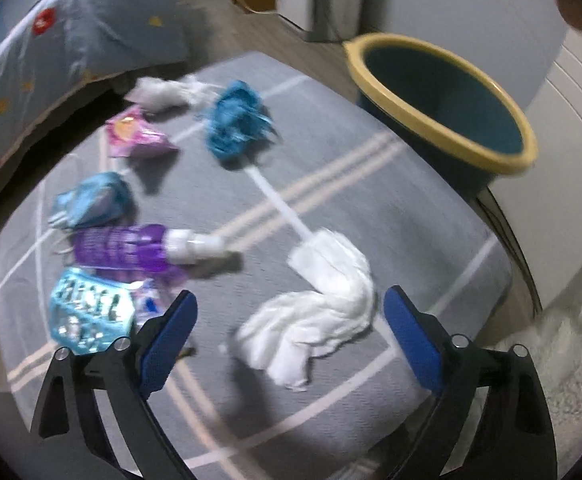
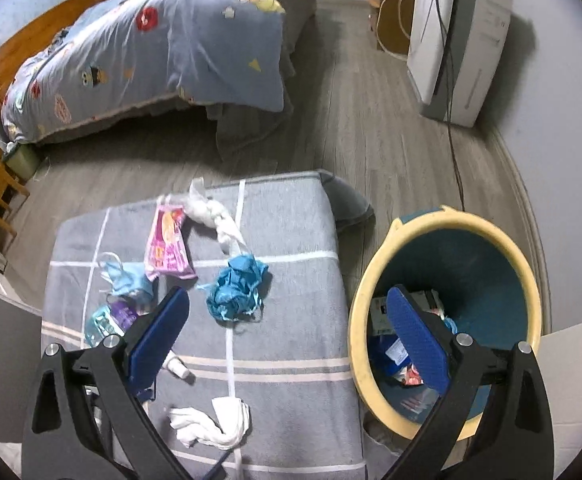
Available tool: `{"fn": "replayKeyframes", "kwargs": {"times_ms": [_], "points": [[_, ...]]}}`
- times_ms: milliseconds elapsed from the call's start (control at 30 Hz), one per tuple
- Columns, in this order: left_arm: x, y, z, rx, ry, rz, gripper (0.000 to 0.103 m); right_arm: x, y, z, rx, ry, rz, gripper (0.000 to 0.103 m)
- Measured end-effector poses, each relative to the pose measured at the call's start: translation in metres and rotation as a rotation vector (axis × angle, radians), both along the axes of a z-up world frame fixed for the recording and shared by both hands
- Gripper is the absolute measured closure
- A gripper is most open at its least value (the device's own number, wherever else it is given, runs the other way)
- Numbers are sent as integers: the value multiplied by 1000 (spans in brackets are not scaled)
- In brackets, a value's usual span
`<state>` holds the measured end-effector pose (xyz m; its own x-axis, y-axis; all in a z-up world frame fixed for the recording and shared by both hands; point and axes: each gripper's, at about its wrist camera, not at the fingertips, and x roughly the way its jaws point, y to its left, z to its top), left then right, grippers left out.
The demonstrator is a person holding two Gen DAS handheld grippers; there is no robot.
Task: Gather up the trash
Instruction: 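Grasp the crumpled white tissue with the left tool, then grasp the purple spray bottle with the right tool while the left tool holds the tissue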
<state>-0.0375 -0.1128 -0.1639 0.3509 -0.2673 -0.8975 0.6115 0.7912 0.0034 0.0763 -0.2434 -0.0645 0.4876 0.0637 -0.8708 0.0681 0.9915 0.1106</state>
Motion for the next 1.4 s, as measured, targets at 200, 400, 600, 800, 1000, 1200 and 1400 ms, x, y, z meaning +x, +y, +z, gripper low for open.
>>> {"fn": "replayKeyframes", "kwargs": {"times_ms": [200,400,600,800,1000,1200,1400], "points": [[-7,-10,-13,24,42,-72,60,3,-9,-10,22,34,-29,6],[-4,3,14,0,19,-62,83,3,-9,-12,28,45,-27,6],[17,42,86,-64,-90,2,83,5,2,-9,15,38,25,6],[40,95,144,-43,-199,57,83,9,47,-1,-43,1,160,6],[62,156,156,-90,-230,236,83,26,112,-20,-19,64,262,6],[76,189,148,-143,-203,323,83,18,158,-62,-68,119,459,6],[86,194,133,-174,-155,333,83,14,186,-88,-132,129,588,6]]}}
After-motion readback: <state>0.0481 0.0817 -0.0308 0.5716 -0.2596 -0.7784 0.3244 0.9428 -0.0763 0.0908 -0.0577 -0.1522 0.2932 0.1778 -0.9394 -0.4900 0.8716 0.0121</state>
